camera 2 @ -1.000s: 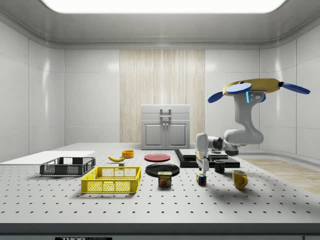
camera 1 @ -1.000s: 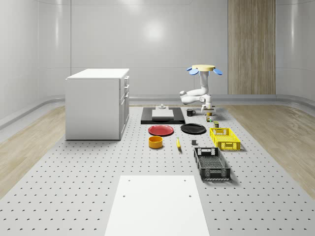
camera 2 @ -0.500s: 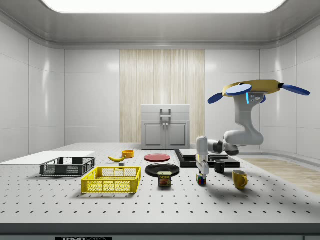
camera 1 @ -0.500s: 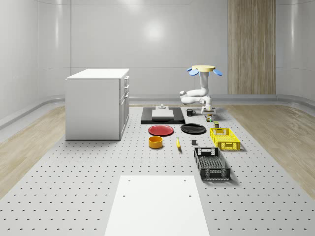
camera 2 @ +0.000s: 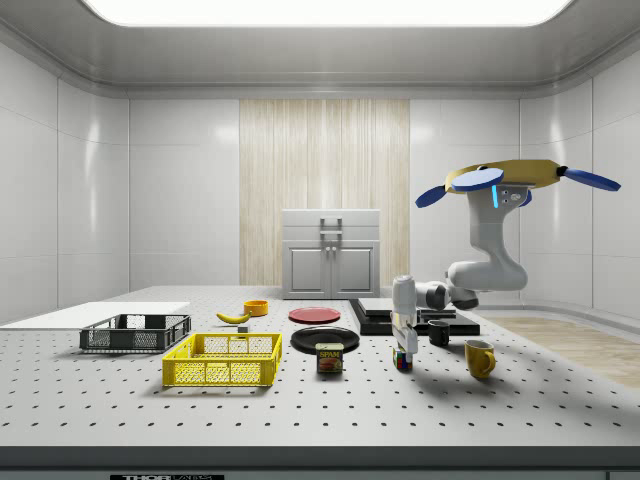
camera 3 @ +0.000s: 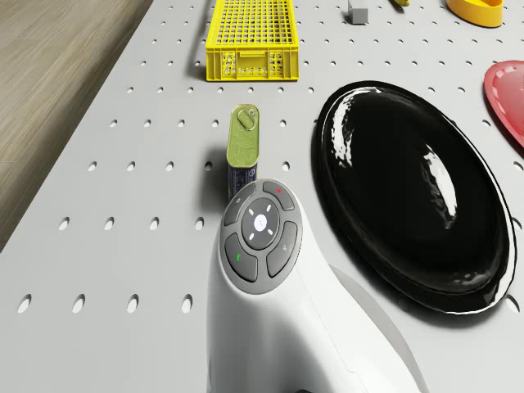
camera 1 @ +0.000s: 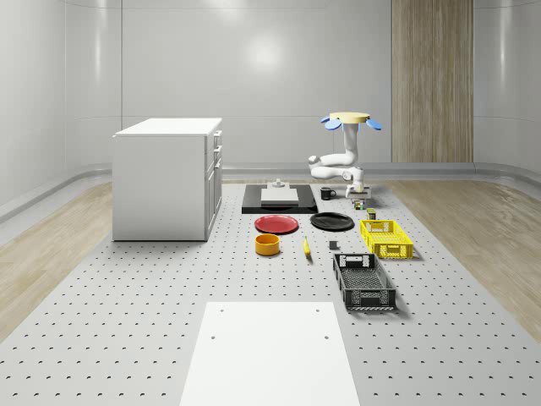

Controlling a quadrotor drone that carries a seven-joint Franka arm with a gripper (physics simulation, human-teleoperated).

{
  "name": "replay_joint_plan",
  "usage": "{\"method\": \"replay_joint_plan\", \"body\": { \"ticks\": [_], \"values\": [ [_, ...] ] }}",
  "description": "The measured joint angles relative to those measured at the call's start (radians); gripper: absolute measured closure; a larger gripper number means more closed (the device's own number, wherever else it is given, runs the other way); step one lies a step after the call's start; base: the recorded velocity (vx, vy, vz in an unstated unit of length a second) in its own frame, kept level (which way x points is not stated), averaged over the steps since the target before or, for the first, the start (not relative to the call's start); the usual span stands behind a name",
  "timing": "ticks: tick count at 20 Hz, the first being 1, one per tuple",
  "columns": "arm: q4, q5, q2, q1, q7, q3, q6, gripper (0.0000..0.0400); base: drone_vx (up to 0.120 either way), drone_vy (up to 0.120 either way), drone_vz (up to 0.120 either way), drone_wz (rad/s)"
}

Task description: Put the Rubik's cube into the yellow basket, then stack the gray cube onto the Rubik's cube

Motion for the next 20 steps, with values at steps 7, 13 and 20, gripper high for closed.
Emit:
{"method": "replay_joint_plan", "body": {
  "ticks": [7,13,20],
  "values": [
    [0.003,0.0,-0.016,-0.001,-0.001,-0.004,0.018,0.0,0.0,0.0,0.0,0.0],
    [0.021,0.009,-0.02,-0.024,0.004,0.006,0.026,0.0,0.0,0.0,0.0,0.0],
    [0.037,0.019,-0.027,-0.045,0.01,0.016,0.036,0.0,0.0,0.0,0.0,0.0]
  ]
}}
